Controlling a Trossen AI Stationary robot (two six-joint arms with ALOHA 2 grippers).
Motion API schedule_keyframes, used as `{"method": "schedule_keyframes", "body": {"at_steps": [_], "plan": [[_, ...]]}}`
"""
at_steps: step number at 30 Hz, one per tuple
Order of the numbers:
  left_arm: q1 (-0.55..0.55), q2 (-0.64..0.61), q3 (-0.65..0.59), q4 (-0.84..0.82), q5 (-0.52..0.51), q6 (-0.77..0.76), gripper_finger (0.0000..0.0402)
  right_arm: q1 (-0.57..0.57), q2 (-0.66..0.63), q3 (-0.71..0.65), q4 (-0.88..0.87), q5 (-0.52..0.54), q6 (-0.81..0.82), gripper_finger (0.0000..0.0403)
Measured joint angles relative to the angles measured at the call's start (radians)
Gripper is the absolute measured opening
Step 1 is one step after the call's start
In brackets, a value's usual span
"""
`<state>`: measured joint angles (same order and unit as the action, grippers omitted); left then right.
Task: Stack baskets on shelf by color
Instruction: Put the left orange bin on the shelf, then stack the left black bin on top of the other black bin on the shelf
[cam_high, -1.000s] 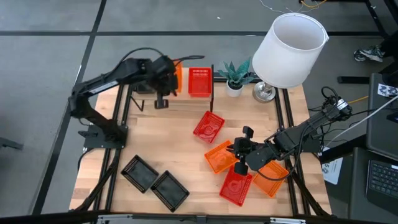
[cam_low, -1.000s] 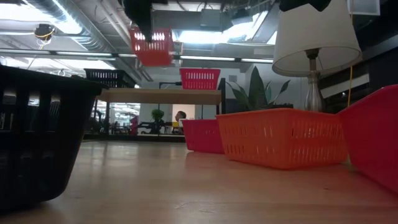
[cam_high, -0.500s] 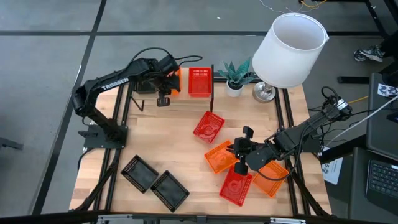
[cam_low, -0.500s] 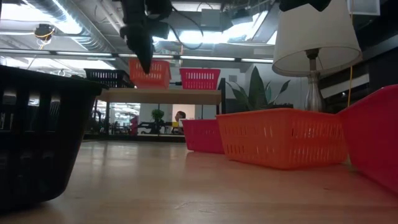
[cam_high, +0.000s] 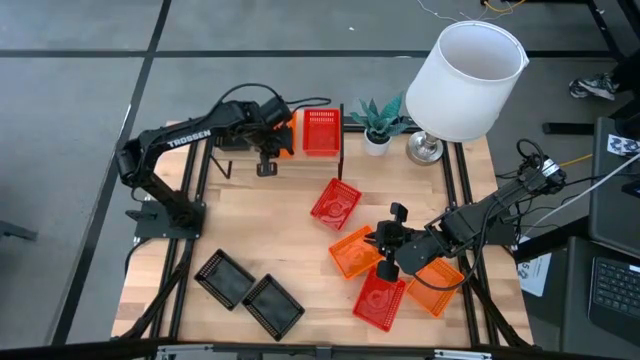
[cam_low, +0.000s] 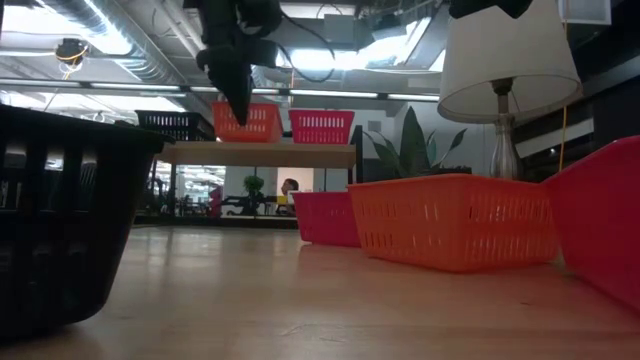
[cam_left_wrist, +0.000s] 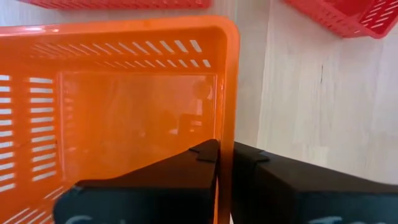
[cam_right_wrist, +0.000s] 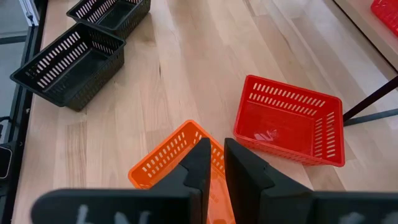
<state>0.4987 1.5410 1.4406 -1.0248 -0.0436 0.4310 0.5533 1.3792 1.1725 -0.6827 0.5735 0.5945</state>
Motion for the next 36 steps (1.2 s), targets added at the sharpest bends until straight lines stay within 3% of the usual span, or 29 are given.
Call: {"method": "schedule_keyframes", "body": {"at_steps": [8,15,27,33,36], "plan": [[-0.005,0.000,0.000,-0.002,-0.089,-0.002,0.0049,0.000,0.000,0.000,0.000,0.000,0.000,0.0045],[-0.005,0.000,0.000,-0.002,-0.094,-0.016,0.0086,0.000,0.000,0.000,0.000,0.000,0.000,0.0045],[-0.039,0.000,0.000,0.002,-0.104,-0.036,0.0123,0.000,0.000,0.000,0.000,-0.002,0.000,0.0045],[-0.079,-0.001,0.035,-0.034,-0.211,-0.039,0.0130,0.000,0.000,0.000,0.000,-0.002,0.000,0.0045],[-0.098,-0.001,0.078,-0.064,-0.215,-0.072,0.0130,0.000,0.000,-0.001,0.000,-0.002,0.000,0.0045]]}}
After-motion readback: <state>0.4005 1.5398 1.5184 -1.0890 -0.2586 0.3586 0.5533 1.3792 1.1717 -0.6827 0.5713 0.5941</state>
